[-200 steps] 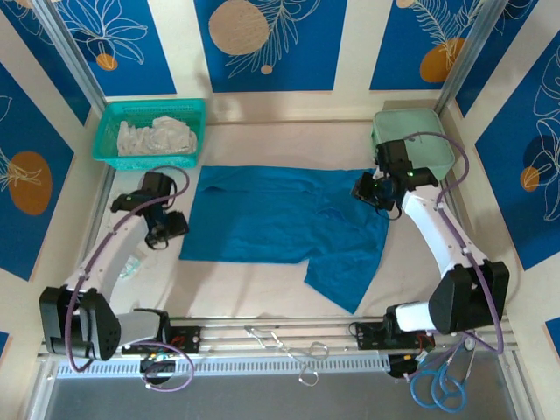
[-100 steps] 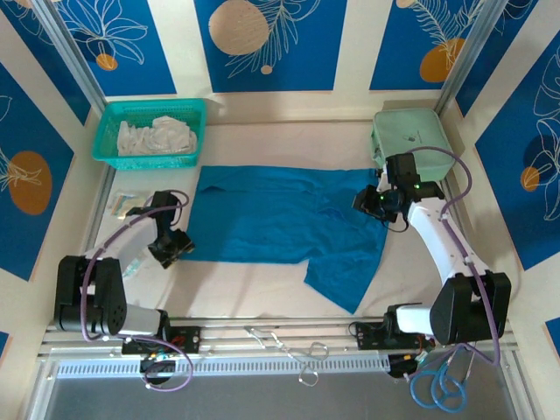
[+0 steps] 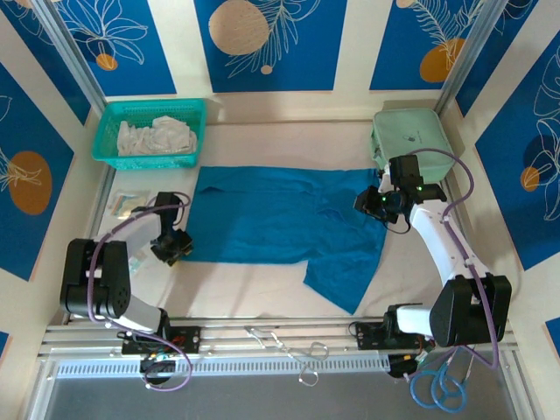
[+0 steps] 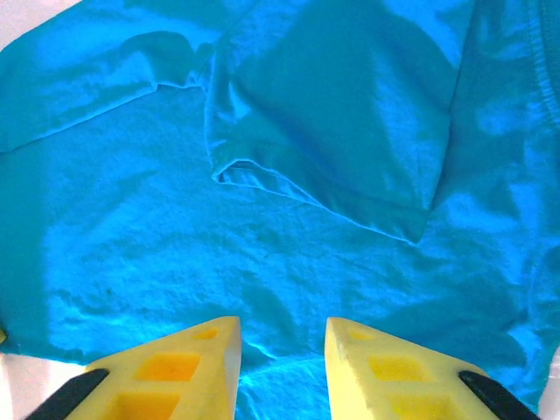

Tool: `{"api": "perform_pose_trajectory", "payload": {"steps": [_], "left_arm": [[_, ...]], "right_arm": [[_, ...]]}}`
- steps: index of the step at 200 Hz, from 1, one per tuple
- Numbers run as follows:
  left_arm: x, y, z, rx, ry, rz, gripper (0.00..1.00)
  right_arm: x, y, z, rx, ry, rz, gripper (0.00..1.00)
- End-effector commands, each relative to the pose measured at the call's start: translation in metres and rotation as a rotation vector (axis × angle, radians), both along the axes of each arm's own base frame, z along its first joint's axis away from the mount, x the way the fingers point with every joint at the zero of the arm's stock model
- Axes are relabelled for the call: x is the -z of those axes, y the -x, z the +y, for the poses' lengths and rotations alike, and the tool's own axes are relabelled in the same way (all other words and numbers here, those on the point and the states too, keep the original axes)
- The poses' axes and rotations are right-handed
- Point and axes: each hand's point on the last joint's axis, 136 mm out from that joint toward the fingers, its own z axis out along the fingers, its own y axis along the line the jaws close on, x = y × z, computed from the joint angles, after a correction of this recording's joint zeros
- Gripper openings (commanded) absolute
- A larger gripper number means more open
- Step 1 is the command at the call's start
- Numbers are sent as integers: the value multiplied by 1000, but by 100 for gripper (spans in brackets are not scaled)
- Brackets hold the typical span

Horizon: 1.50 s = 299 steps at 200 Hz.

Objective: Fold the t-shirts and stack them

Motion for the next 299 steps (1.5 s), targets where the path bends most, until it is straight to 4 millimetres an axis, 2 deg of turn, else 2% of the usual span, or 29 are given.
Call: {"api": "perform_pose_trajectory", "payload": {"steps": [1, 25, 47, 64, 89, 96, 115, 127, 140, 157, 169, 185, 193, 200, 206, 222, 236, 249, 264, 279, 299], "left_arm": [[22, -18, -8, 8, 43, -34, 27], [22, -26, -7, 21, 36, -42, 17], [22, -33, -10, 36, 50, -54, 0], [22, -37, -11, 48, 54, -60, 0], [19, -40, -12, 67, 55, -76, 0], [17, -41, -11, 74, 52, -82, 0], [13, -42, -10, 86, 45, -96, 0], [10, -43, -10, 95, 44, -112, 0], [5, -46, -11, 104, 46, -132, 0], [-1, -48, -12, 115, 47, -156, 0], [-5, -49, -12, 123, 48, -171, 0], [-10, -51, -12, 133, 48, -191, 0], [-13, -52, -13, 138, 48, -201, 0], [-14, -52, -13, 140, 50, -207, 0], [-16, -53, -13, 142, 52, -214, 0], [-19, -54, -15, 146, 63, -231, 0], [-20, -54, -17, 151, 72, -242, 0], [-21, -54, -18, 156, 77, -247, 0], [-22, -54, -19, 159, 79, -251, 0], [-22, -55, -18, 160, 77, -254, 0], [-23, -56, -18, 163, 74, -252, 0]], "right_arm": [[-10, 3, 3, -29, -14, -15, 31], [-22, 3, 1, -42, 4, -44, 29], [-45, 3, 3, -84, 18, -111, 27], [-75, 6, 6, -131, 28, -216, 28], [-140, 18, 15, -201, 49, -466, 29], [-160, 23, 18, -215, 45, -546, 33], [-207, 47, 37, -350, -3, -742, 57], [-225, 65, 55, -524, 2, -862, 60], [-226, 83, 68, -684, 55, -935, 61], [-217, 99, 75, -825, 193, -956, 63], [-203, 108, 74, -918, 302, -918, 66], [-171, 114, 67, -1031, 450, -794, 72], [-149, 115, 62, -1091, 527, -717, 76], [-129, 118, 58, -1152, 591, -655, 84], [-108, 121, 55, -1215, 637, -601, 100], [-49, 139, 46, -1414, 731, -450, 100], [-4, 159, 36, -1573, 771, -330, 87], [29, 175, 28, -1689, 794, -255, 78], [57, 196, 24, -1806, 779, -210, 71], [79, 212, 19, -1898, 785, -177, 70], [97, 222, 21, -1955, 779, -151, 69]]}}
